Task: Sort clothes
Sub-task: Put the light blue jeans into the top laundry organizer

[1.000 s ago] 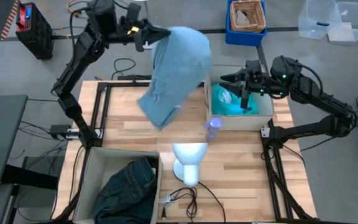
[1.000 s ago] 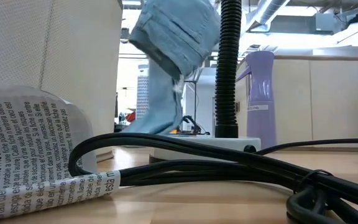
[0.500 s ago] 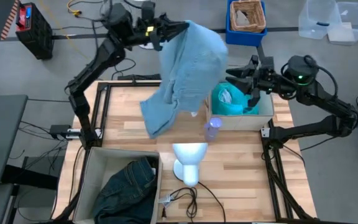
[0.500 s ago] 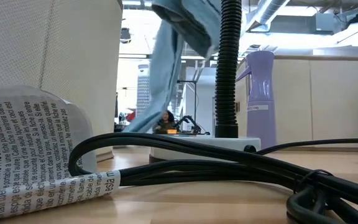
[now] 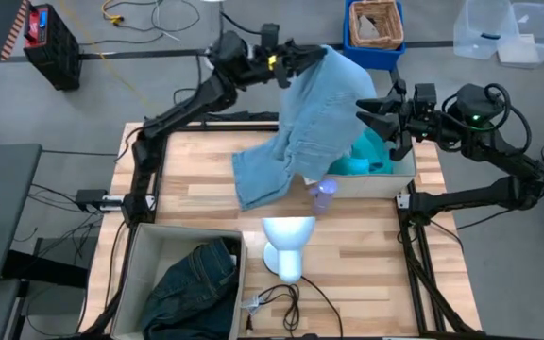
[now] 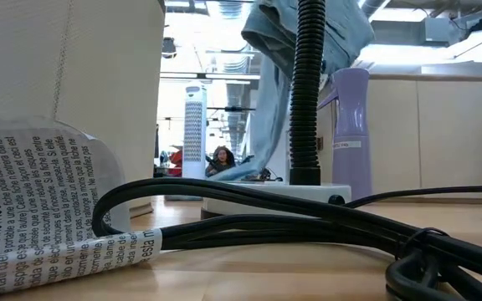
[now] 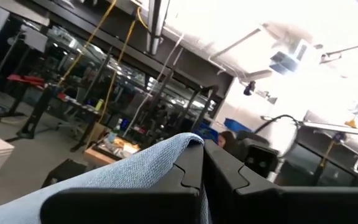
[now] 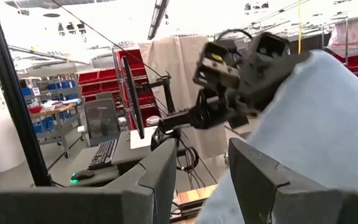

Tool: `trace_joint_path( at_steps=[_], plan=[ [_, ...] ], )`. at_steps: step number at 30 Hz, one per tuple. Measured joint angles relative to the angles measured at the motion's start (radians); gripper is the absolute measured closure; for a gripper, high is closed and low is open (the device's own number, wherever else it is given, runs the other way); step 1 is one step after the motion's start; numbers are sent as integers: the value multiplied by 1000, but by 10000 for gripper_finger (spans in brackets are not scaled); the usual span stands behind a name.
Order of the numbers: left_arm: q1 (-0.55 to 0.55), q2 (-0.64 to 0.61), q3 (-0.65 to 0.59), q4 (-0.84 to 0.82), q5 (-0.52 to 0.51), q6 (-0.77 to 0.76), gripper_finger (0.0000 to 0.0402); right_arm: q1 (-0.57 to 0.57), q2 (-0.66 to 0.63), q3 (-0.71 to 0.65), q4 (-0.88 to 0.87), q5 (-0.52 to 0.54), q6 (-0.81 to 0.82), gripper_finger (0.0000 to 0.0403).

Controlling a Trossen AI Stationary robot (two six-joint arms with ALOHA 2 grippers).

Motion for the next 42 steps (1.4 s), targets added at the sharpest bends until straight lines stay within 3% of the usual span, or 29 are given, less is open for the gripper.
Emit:
trace_joint_path(
  at_steps=[5,13,19,23,27,35,39,42],
  plan=[
    [-19,55,0,82,-44,-15,401,0,0,0,9,0,0,241],
    [-62,125,2,75,-115,-28,401,0,2,0,15,0,0,241],
    [-80,180,2,33,-149,-52,401,0,2,0,17,0,0,241],
    [-85,187,2,-84,-171,-53,396,0,2,0,26,0,0,241],
    [-84,185,2,-124,-160,-36,352,0,2,0,36,0,0,241],
    [-84,179,3,-60,-142,-68,201,0,2,0,36,0,7,241],
    [-64,146,3,-77,-70,-34,179,11,0,0,36,0,7,241],
    [-35,82,3,-237,-50,57,184,29,-4,0,35,0,7,241]
  ],
)
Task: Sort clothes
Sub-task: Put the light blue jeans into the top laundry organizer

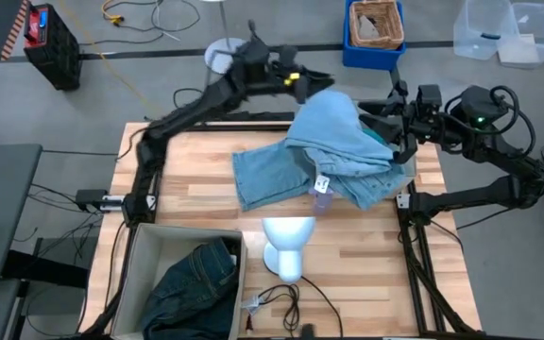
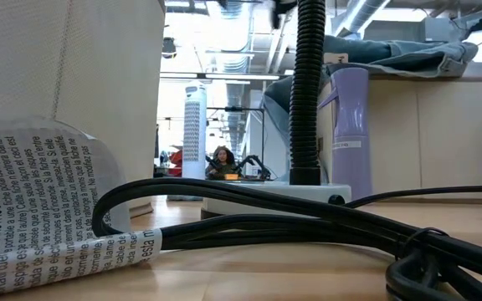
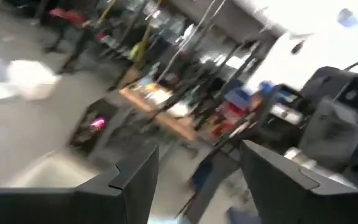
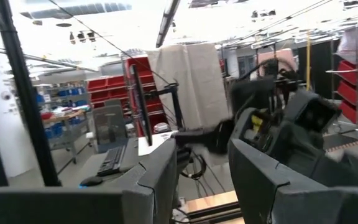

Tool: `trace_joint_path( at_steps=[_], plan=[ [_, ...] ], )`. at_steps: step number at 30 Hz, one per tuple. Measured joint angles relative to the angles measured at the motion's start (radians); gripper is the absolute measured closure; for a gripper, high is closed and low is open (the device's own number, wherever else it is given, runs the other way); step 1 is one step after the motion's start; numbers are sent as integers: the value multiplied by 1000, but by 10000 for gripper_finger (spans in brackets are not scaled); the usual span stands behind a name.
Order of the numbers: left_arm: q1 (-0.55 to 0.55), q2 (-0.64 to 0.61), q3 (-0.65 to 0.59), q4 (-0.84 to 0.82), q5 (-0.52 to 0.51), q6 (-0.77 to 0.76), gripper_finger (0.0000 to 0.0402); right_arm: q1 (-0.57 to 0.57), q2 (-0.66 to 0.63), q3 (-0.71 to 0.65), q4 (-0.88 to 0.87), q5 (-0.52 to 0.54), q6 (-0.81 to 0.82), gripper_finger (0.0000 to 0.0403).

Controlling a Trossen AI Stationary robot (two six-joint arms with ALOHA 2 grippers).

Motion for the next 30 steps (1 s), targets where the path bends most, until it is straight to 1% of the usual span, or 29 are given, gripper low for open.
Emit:
trace_joint_path(
  at_steps=[1,3,5,10,12,15,17,20,22,27,30],
  plan=[
    [11,-28,0,-83,-8,42,187,5,-2,0,-1,0,0,241],
    [25,-73,0,-265,-65,125,194,12,-4,0,0,0,0,241],
    [38,-106,1,-437,-115,173,199,18,-6,0,0,0,0,241],
    [58,-114,-1,-786,-122,153,202,18,-8,0,0,0,-5,241],
    [57,-112,-16,-863,-150,153,202,18,-8,0,0,0,-5,241],
    [53,-112,-50,-907,-163,145,202,20,-8,0,-1,0,-5,241],
    [56,-110,-69,-925,-137,132,200,26,-8,0,0,0,-5,241],
    [58,-115,-133,-925,-80,115,183,40,-8,0,0,0,-5,241],
    [58,-112,-176,-929,-75,112,168,53,-8,0,0,0,-5,241],
    [57,-110,-259,-804,-22,52,143,78,-8,0,0,2,-6,241],
    [57,-112,-285,-795,-11,45,141,89,-8,0,0,3,-6,241]
  ],
)
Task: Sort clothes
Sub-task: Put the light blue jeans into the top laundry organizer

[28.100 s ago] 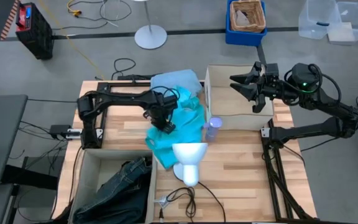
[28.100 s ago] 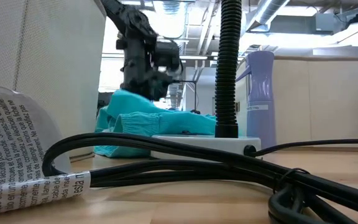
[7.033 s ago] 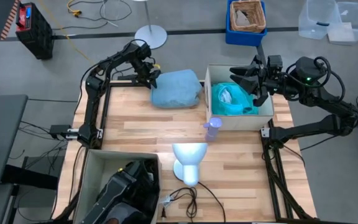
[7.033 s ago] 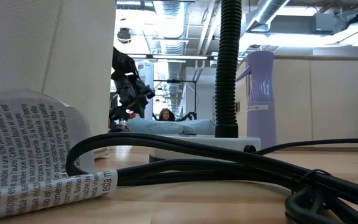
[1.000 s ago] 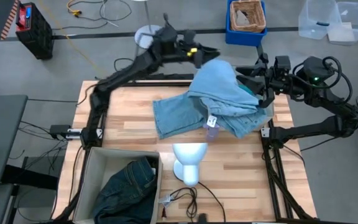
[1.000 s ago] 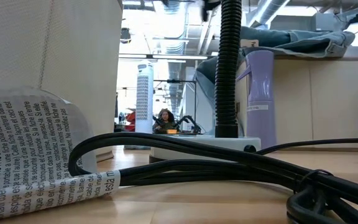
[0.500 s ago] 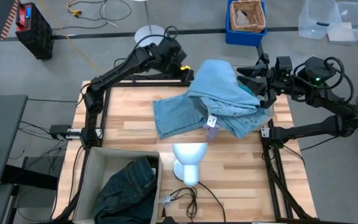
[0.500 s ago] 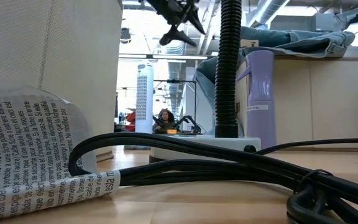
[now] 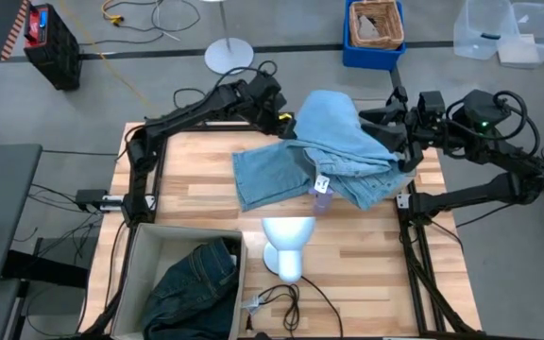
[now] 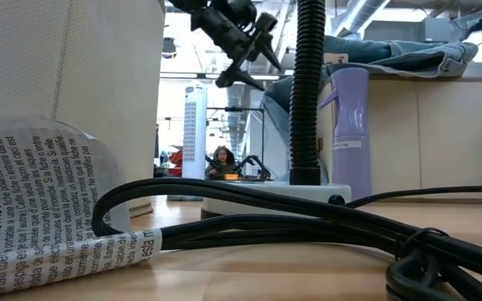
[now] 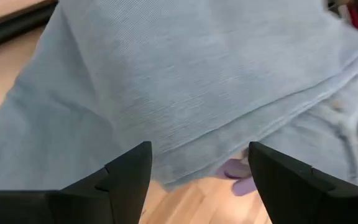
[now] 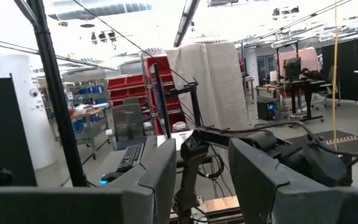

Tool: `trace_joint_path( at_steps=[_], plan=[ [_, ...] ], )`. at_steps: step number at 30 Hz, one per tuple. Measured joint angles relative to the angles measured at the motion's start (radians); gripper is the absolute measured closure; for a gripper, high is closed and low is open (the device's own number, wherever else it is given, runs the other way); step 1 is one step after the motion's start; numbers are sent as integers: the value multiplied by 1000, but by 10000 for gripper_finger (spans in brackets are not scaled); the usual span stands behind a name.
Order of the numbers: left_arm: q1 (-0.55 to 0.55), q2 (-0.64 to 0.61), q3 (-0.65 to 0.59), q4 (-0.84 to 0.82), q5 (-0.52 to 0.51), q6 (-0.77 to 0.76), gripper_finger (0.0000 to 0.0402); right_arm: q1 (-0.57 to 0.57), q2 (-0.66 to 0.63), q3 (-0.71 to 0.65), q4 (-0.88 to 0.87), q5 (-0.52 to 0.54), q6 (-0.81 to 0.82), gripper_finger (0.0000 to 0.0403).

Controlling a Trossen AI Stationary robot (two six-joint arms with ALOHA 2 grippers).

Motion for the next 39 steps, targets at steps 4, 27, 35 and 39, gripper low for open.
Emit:
trace_joint_path(
  at_steps=[4,27,35,39],
  plan=[
    [0,2,-51,13,-82,3,140,2,0,0,0,1,-1,241],
    [-10,83,-61,216,-20,-57,192,5,0,0,-1,3,6,241],
    [-11,80,-58,226,-5,-67,369,4,1,0,-4,3,0,241],
    [-11,80,-27,216,1,-68,382,4,1,0,-4,3,-2,241]
  ],
)
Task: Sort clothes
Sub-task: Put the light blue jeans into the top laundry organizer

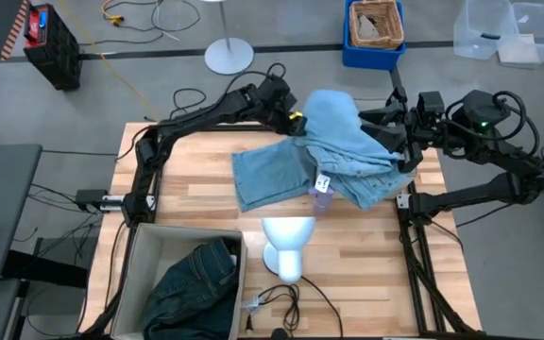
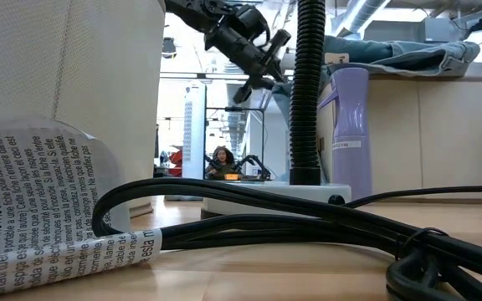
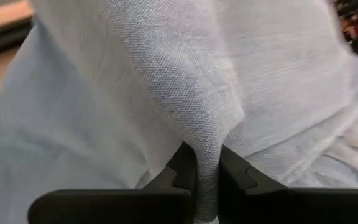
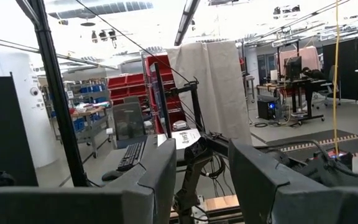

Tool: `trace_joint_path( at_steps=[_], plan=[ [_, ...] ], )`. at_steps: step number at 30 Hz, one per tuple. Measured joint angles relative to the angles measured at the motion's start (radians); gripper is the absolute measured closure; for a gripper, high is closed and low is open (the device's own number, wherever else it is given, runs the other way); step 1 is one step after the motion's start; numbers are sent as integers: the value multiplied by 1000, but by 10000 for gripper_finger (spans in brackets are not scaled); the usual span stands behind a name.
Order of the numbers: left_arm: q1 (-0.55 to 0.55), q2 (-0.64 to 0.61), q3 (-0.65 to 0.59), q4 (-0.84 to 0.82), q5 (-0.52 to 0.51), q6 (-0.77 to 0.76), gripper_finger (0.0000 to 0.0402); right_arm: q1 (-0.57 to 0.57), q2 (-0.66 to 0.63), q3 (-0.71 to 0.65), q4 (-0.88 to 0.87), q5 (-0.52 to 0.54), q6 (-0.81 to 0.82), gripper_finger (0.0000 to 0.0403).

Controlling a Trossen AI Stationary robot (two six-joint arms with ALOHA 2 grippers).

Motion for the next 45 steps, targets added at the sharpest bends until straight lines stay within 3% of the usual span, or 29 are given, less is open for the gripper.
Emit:
trace_joint_path(
  at_steps=[13,21,35,45],
  plan=[
    [-2,0,312,52,-27,-8,383,0,0,0,-4,0,-1,241],
    [-8,-32,311,465,-18,-100,383,0,0,0,6,0,-19,241],
    [-66,-32,307,895,-43,-31,383,0,0,0,6,0,-22,241],
    [-117,-32,307,946,-82,122,383,0,0,0,37,0,-71,241]
  ],
)
